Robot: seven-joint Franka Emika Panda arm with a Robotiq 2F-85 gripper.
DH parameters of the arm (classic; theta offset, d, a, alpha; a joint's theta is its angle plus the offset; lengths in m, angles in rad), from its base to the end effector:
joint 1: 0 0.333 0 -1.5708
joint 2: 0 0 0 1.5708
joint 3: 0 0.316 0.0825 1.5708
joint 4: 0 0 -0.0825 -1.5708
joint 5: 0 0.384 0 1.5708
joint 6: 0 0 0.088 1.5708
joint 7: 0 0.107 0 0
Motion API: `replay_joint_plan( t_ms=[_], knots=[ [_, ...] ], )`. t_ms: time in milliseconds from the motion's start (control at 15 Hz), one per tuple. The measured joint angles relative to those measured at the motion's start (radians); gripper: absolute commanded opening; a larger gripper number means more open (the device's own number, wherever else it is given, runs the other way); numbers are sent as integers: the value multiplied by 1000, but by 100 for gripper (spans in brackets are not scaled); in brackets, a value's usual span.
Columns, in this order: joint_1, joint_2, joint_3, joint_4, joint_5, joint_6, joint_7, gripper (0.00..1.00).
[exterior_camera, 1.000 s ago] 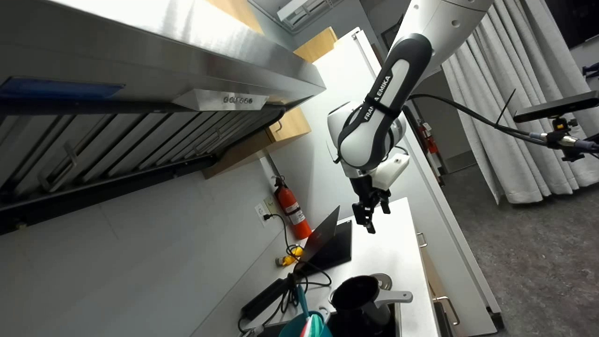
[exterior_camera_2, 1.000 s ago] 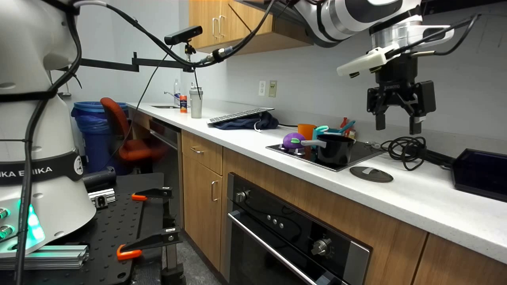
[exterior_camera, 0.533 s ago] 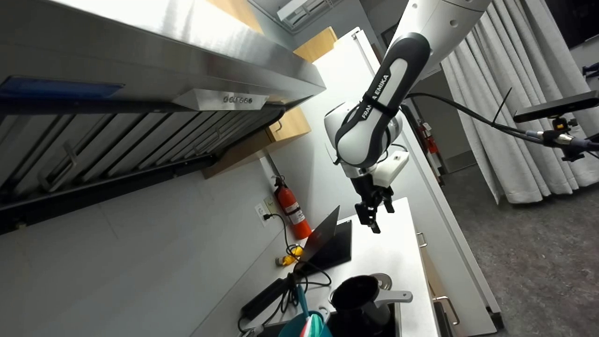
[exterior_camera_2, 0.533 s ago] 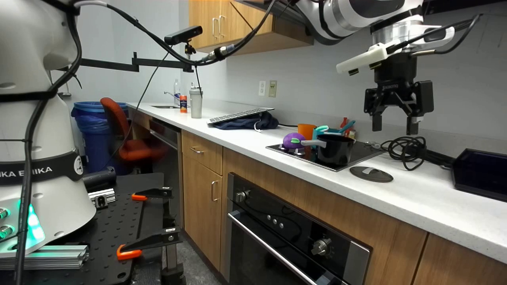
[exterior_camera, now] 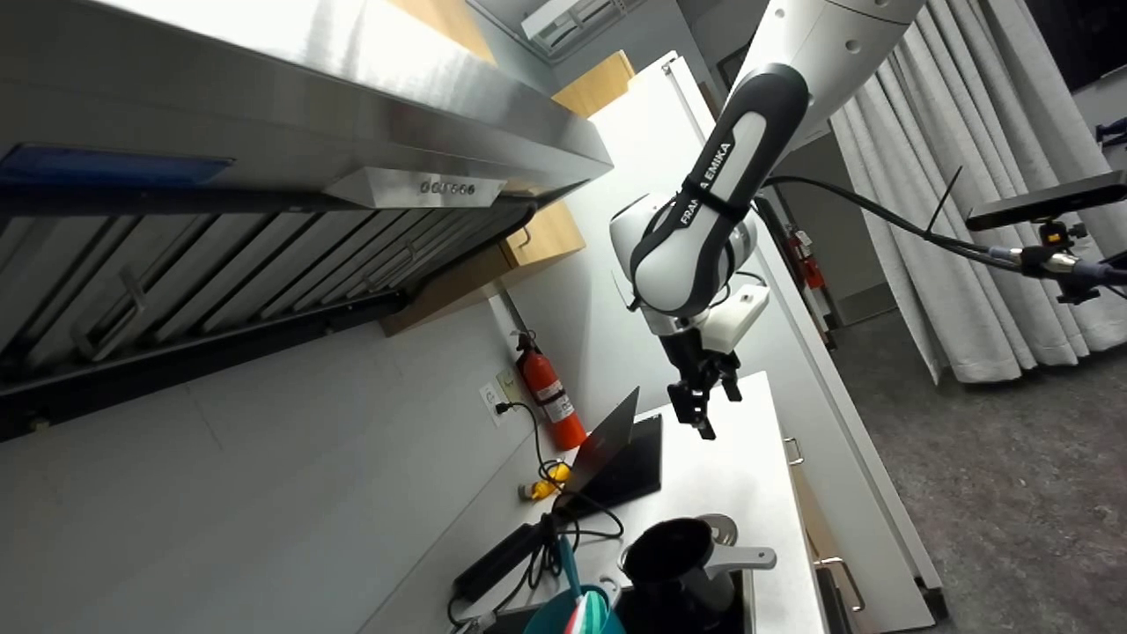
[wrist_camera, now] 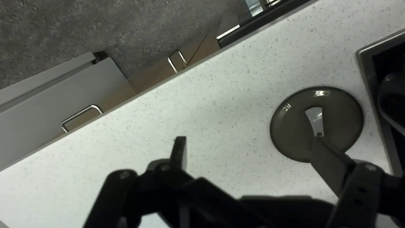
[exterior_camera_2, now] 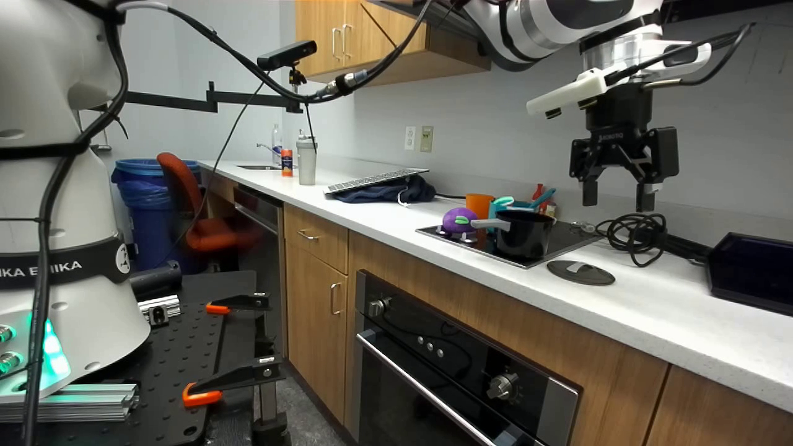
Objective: Put the lid on the pot
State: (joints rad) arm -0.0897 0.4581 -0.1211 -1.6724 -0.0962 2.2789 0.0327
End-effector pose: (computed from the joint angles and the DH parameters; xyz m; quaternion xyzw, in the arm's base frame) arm 0.6721 -0.1363 0.3553 0.9915 -0.0845 0.0690 0.0713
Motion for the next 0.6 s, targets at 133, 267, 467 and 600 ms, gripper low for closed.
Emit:
replay_joint_plan(
  t_ms=[133,267,467,600],
  knots=[
    [0,0,0,-1,0,0,0,100],
    [0,2,2,-5,1,46,9,100],
    [7,22,8,-13,1,192,35,100],
    [22,48,11,-17,1,284,54,100]
  ],
)
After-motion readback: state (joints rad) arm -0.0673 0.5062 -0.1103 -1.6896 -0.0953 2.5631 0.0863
